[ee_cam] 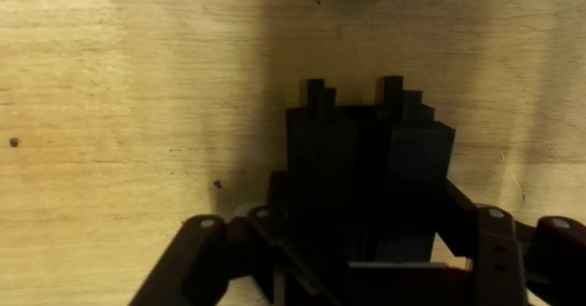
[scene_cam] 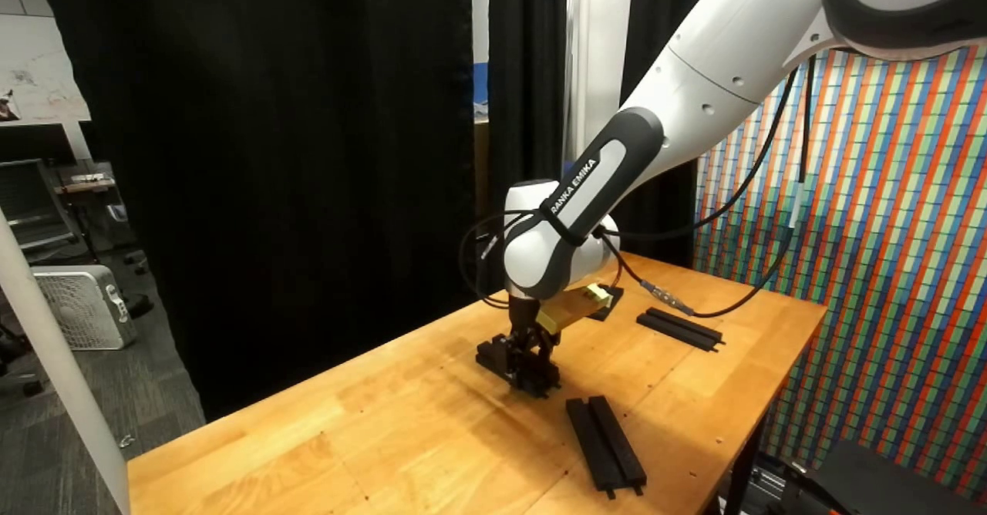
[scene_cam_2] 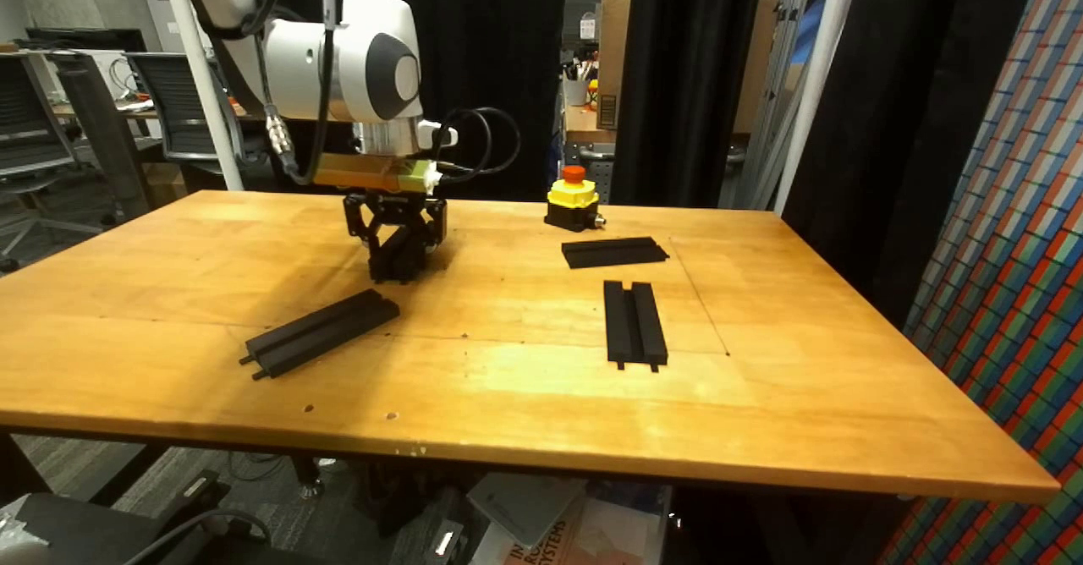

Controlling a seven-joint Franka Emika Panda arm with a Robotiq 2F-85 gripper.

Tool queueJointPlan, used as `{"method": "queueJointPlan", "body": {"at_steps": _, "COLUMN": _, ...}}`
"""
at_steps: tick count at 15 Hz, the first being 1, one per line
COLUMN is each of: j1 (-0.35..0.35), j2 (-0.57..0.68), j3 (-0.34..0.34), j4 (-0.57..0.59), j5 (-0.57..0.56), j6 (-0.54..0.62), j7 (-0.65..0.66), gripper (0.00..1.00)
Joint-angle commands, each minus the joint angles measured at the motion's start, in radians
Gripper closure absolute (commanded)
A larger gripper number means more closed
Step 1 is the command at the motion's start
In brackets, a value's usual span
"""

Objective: Arrange the black objects together

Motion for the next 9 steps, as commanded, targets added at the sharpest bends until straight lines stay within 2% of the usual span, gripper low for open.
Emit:
{"method": "queueJointPlan", "body": {"at_steps": 1, "j1": 0.007, "j2": -0.028, "j3": -0.001, "j4": -0.025, "j5": 0.025, "j6": 0.017, "j7": 0.002, "gripper": 0.00}}
{"method": "queueJointPlan", "body": {"at_steps": 5, "j1": 0.031, "j2": -0.108, "j3": -0.028, "j4": -0.097, "j5": 0.007, "j6": 0.020, "j7": 0.099, "gripper": 0.00}}
{"method": "queueJointPlan", "body": {"at_steps": 9, "j1": 0.071, "j2": -0.252, "j3": -0.079, "j4": -0.255, "j5": -0.032, "j6": 0.050, "j7": 0.318, "gripper": 0.00}}
